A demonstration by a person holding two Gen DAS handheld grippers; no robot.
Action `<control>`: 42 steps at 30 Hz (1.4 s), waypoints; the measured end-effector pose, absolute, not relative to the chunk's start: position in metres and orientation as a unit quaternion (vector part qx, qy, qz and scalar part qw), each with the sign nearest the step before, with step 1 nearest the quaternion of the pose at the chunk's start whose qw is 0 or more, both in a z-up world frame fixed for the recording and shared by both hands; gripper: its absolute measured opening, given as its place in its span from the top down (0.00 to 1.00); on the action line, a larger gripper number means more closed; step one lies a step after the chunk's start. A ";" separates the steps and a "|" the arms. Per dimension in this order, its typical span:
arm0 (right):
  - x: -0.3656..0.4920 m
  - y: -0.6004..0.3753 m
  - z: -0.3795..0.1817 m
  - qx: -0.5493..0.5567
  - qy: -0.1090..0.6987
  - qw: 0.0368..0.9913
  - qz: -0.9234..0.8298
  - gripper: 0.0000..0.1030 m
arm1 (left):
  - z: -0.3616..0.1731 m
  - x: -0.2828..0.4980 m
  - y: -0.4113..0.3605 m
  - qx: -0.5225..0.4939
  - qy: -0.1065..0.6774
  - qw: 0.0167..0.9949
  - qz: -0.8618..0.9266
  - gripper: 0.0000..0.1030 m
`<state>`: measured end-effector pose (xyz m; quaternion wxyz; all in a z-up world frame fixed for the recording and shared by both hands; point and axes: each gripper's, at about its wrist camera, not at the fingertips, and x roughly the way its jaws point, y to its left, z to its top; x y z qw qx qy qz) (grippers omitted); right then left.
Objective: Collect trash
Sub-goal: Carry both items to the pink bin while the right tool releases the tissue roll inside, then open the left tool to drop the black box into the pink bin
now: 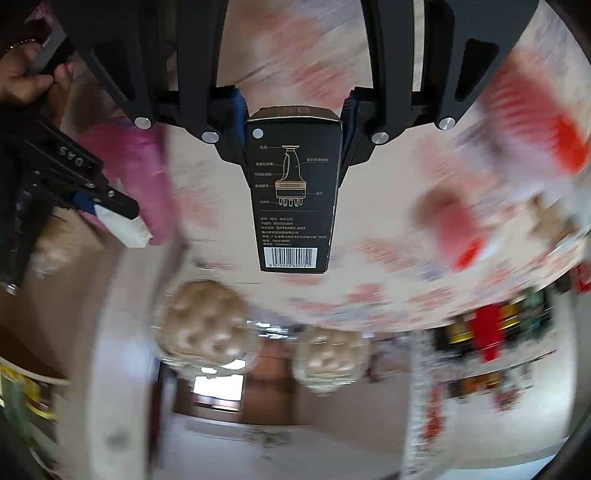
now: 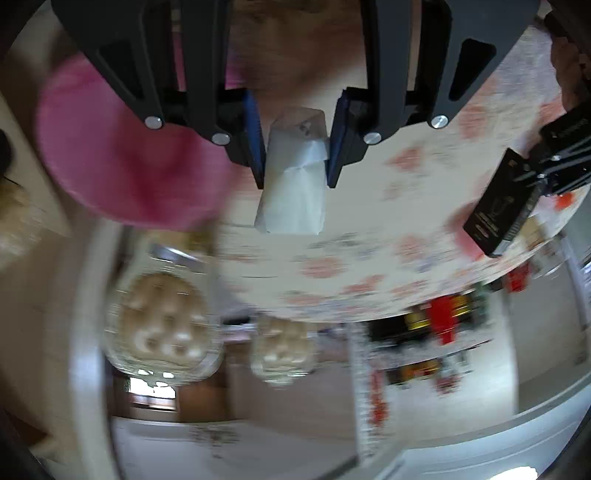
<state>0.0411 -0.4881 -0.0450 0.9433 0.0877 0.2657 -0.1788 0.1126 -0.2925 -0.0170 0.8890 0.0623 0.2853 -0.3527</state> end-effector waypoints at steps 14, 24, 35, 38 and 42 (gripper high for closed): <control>-0.004 -0.636 -0.064 0.141 0.302 0.887 -0.319 0.67 | -0.018 0.099 -0.515 0.075 0.346 0.738 -0.574 0.64; -0.002 -0.653 -0.073 0.147 0.306 0.881 -0.331 0.53 | -0.037 0.105 -0.559 0.120 0.372 0.716 -0.578 0.64; -0.020 -0.631 -0.044 0.139 0.270 0.884 -0.355 0.42 | -0.028 0.113 -0.522 0.096 0.347 0.745 -0.561 0.22; -0.017 -0.617 -0.036 0.124 0.270 0.889 -0.349 0.40 | -0.027 0.118 -0.494 0.083 0.339 0.767 -0.539 0.19; -0.005 -0.585 -0.028 0.107 0.262 0.902 -0.326 0.31 | -0.029 0.119 -0.436 0.110 0.304 0.814 -0.482 0.16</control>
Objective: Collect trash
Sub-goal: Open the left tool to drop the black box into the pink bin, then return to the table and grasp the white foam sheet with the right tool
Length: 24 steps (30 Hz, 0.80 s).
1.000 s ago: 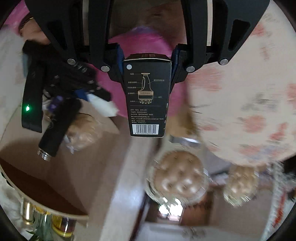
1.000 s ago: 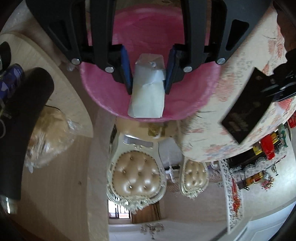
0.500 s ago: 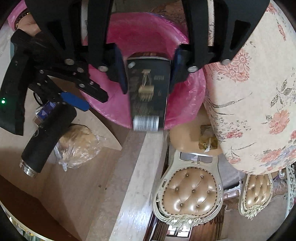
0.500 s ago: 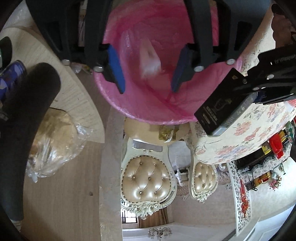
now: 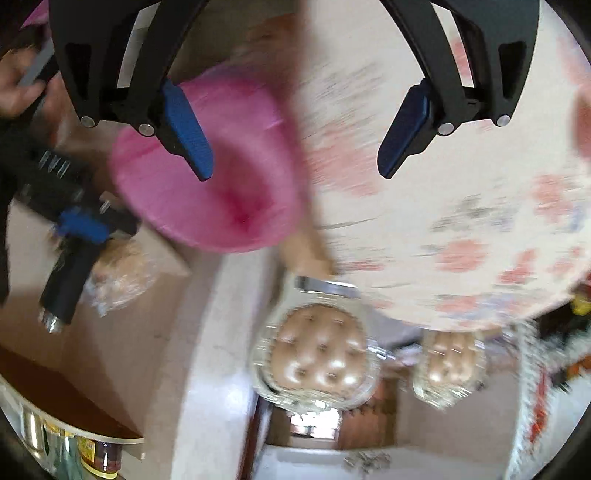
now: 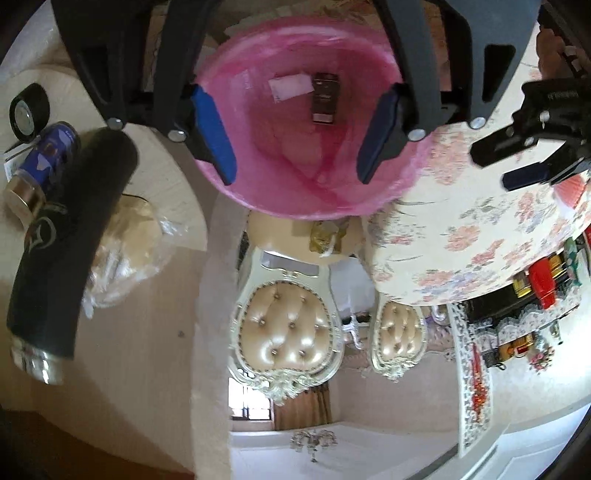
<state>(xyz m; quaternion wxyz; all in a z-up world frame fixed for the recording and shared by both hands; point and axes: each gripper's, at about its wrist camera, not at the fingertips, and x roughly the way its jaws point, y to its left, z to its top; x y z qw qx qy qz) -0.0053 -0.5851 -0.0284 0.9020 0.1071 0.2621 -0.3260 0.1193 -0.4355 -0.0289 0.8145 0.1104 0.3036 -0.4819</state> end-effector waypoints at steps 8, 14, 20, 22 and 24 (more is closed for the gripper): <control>0.070 -0.475 -0.037 0.065 0.276 0.944 -0.170 0.14 | -0.039 0.124 -0.256 0.115 0.276 0.896 -0.328 0.06; 0.128 -0.380 -0.052 0.033 0.311 0.948 -0.053 0.14 | -0.041 0.120 -0.121 0.048 0.297 0.925 -0.231 0.06; 0.169 -0.308 -0.063 0.003 0.331 0.943 0.026 0.15 | -0.049 0.124 -0.018 0.008 0.304 0.946 -0.113 0.06; 0.183 -0.292 -0.067 -0.002 0.340 0.940 0.037 0.15 | -0.051 0.135 0.008 -0.001 0.311 0.947 -0.082 0.06; 0.203 -0.282 -0.071 -0.012 0.358 0.933 0.037 0.15 | -0.051 0.149 0.026 -0.012 0.321 0.945 -0.059 0.07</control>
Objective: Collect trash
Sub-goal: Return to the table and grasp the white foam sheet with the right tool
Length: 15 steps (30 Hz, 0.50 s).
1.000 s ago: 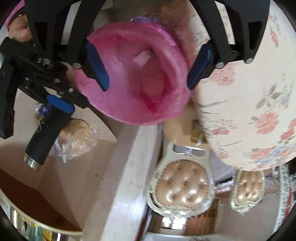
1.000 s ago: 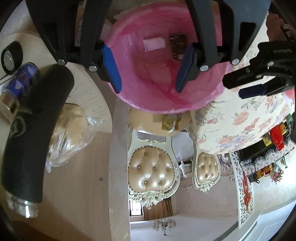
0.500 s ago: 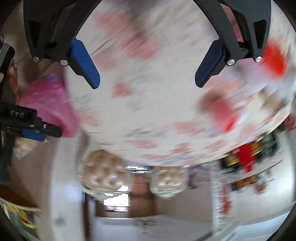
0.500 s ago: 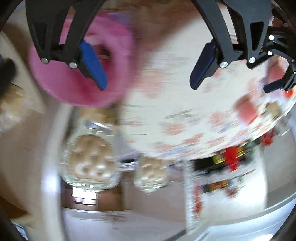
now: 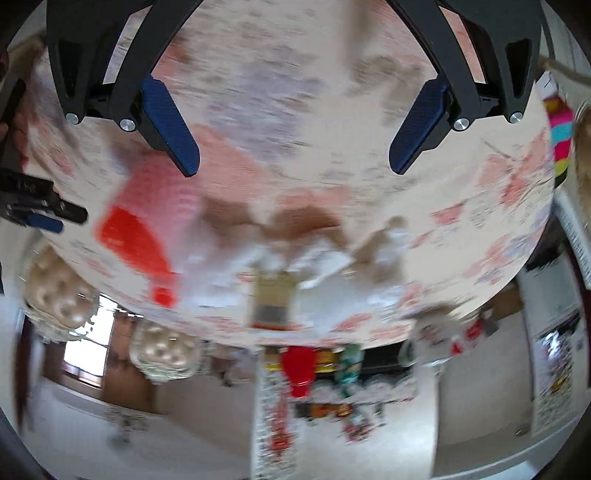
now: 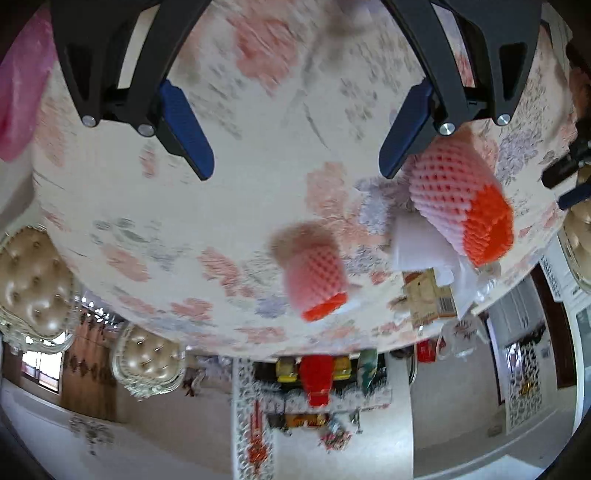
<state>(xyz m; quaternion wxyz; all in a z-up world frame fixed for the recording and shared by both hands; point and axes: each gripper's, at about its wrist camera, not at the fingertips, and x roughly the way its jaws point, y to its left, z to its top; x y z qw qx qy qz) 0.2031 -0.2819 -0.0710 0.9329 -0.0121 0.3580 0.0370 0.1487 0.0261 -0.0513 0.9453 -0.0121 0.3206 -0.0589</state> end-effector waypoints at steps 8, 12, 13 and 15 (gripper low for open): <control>0.269 -0.239 -0.091 -0.050 0.427 0.899 0.084 0.18 | -0.051 0.190 0.051 -0.030 0.340 0.940 -0.022 0.07; 0.277 -0.205 -0.090 -0.068 0.429 0.888 0.149 0.19 | -0.051 0.187 0.045 -0.032 0.339 0.940 -0.031 0.07; 0.279 -0.200 -0.090 -0.072 0.427 0.889 0.151 0.19 | -0.053 0.188 0.045 -0.030 0.341 0.939 -0.032 0.07; 0.287 -0.190 -0.087 -0.071 0.422 0.890 0.157 0.19 | -0.056 0.192 0.046 -0.028 0.344 0.938 -0.028 0.07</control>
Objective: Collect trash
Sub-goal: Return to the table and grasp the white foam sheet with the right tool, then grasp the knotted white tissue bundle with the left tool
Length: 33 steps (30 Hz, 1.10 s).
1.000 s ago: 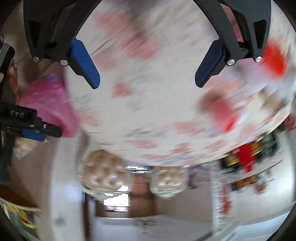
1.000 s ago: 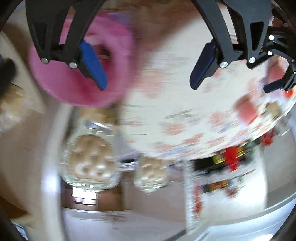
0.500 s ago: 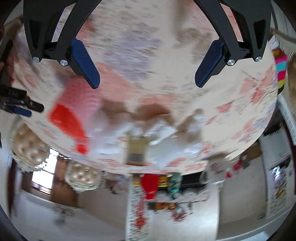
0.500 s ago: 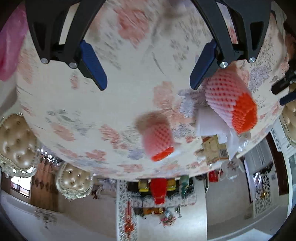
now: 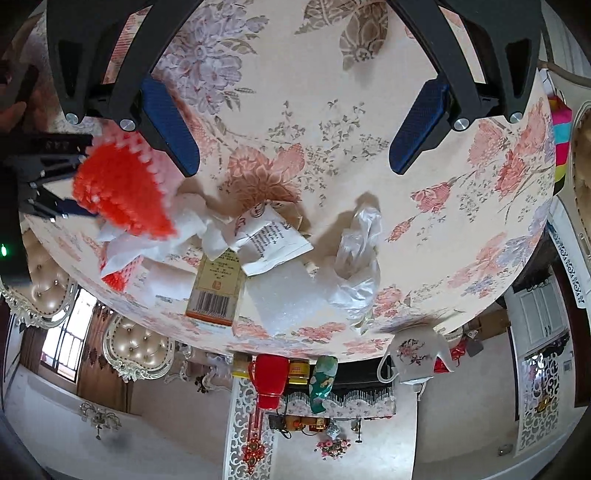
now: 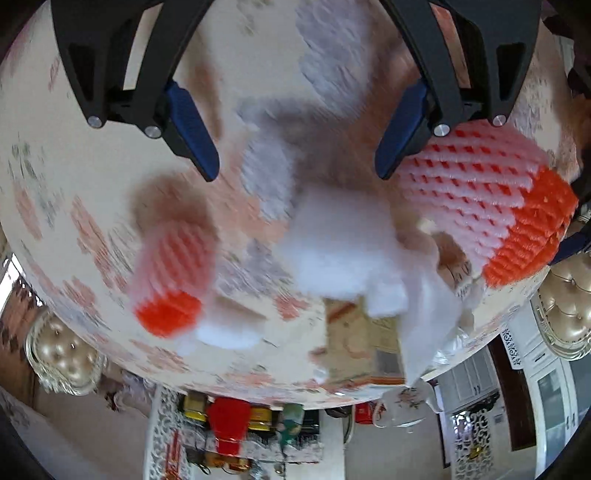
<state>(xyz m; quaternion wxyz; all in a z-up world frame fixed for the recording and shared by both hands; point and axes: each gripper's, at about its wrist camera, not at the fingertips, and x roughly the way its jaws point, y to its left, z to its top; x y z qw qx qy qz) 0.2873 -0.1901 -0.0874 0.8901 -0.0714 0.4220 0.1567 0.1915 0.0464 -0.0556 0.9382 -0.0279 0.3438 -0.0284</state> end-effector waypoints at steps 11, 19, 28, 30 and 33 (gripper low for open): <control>0.312 -0.187 -0.089 -0.024 0.422 0.894 0.147 0.52 | -0.052 0.190 0.058 -0.054 0.344 0.937 -0.023 0.07; 0.279 -0.249 -0.085 0.015 0.394 0.913 0.104 0.52 | -0.047 0.200 0.019 -0.019 0.334 0.941 -0.048 0.07; 0.246 -0.295 -0.080 0.055 0.372 0.923 0.084 0.52 | -0.046 0.223 -0.037 -0.033 0.367 0.904 -0.216 0.13; 0.237 -0.310 -0.077 0.062 0.362 0.928 0.068 0.52 | -0.036 0.212 -0.053 -0.012 0.351 0.903 -0.249 0.13; 0.225 -0.332 -0.072 0.077 0.348 0.933 0.046 0.52 | -0.025 0.213 -0.056 -0.012 0.331 0.915 -0.232 0.13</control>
